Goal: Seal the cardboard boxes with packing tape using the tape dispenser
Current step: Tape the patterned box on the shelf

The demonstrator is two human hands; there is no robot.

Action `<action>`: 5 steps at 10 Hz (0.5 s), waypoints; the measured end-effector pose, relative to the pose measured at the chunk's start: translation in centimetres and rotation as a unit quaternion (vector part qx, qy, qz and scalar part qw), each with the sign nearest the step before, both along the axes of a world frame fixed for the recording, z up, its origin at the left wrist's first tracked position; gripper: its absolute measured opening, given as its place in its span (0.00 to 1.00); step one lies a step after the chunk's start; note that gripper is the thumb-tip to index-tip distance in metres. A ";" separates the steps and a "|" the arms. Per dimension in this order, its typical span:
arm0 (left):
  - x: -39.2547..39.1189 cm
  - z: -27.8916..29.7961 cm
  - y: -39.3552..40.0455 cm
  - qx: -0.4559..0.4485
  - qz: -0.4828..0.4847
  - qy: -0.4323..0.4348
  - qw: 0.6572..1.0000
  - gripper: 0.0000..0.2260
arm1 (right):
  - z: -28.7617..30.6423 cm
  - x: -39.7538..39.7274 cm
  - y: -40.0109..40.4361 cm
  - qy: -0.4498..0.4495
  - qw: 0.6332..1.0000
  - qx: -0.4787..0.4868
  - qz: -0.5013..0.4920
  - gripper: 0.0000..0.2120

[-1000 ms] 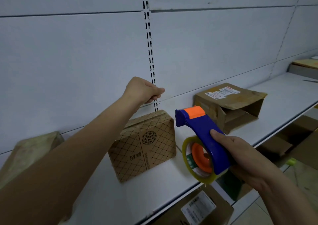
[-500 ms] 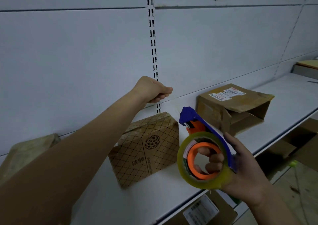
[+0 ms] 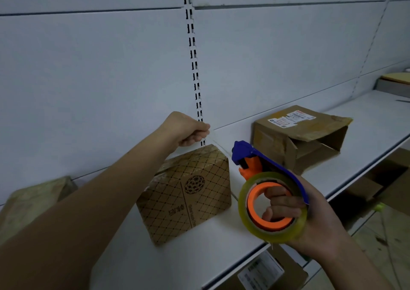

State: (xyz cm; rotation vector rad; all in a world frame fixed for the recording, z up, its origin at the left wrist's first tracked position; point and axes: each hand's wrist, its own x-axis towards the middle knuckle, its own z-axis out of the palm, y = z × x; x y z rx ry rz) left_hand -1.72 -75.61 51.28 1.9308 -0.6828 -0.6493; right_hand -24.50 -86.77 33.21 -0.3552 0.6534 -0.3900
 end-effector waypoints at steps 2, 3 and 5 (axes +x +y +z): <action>0.0 -2.2 0.6 0.010 0.028 -0.004 1.000 0.08 | 7.7 -4.3 7.0 -0.113 0.990 0.024 0.085 0.20; -0.1 -2.7 1.0 0.038 0.027 -0.056 0.997 0.07 | 7.1 -4.8 6.9 -0.151 0.980 0.006 0.133 0.19; -0.2 -3.1 0.3 0.144 0.004 -0.144 0.979 0.13 | 8.3 -4.7 8.5 -0.158 0.983 -0.014 0.097 0.16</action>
